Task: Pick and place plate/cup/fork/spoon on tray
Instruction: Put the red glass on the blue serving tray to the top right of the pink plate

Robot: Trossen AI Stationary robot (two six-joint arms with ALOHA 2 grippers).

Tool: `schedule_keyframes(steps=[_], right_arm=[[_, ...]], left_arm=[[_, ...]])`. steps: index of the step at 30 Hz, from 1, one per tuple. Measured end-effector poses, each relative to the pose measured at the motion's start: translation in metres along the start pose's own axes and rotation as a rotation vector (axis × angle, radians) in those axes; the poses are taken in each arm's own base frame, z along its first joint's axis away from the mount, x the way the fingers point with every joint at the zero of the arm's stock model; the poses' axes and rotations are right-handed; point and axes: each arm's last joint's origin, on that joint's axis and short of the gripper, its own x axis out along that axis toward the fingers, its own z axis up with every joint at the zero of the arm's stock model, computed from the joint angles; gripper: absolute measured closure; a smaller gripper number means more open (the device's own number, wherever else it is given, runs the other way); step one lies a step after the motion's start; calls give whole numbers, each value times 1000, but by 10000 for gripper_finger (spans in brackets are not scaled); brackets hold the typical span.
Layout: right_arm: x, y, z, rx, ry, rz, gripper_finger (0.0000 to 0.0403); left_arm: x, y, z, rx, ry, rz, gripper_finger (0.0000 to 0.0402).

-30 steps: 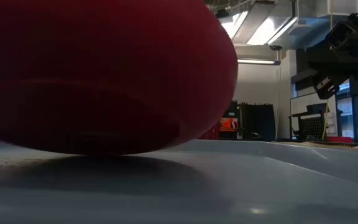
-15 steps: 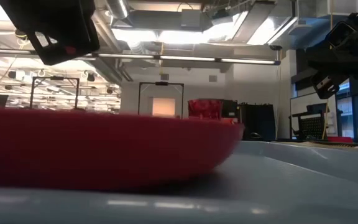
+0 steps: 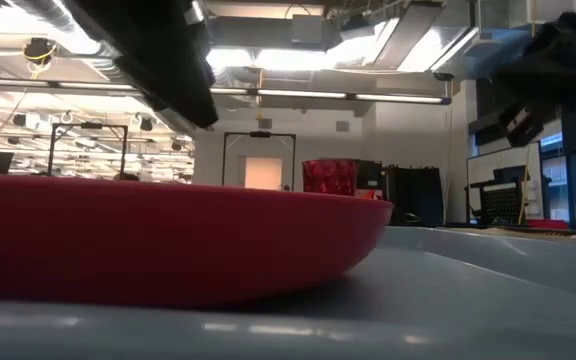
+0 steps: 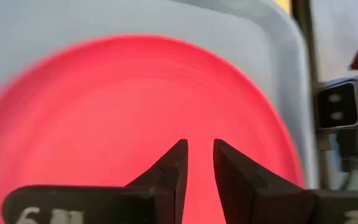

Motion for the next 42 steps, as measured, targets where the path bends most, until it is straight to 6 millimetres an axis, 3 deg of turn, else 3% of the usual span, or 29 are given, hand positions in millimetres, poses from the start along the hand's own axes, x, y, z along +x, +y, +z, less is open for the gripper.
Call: schedule_keyframes(steps=[9, 16, 19, 27, 33, 38, 42], right_arm=[[-3, 11, 22, -210, -238, 97, 368], [-2, 10, 21, -323, -240, 43, 368], [-2, 9, 22, -309, -256, 10, 368], [-1, 5, 14, -202, -169, -12, 368], [-1, 5, 15, -92, -177, 0, 368], [-3, 14, 32, -189, -355, 54, 368], [5, 20, 51, -234, -378, -99, 368]], left_arm=[[-20, 38, 22, 270, -8, 125, 333], [-26, 78, 47, 518, -103, 586, 333], [-28, 98, 59, 489, -138, 704, 333], [-35, 146, 80, 347, -197, 800, 333], [-43, 162, 76, 316, -119, 839, 333], [-55, 165, 57, 328, 81, 888, 333], [-64, 166, 37, 275, 247, 916, 333]])
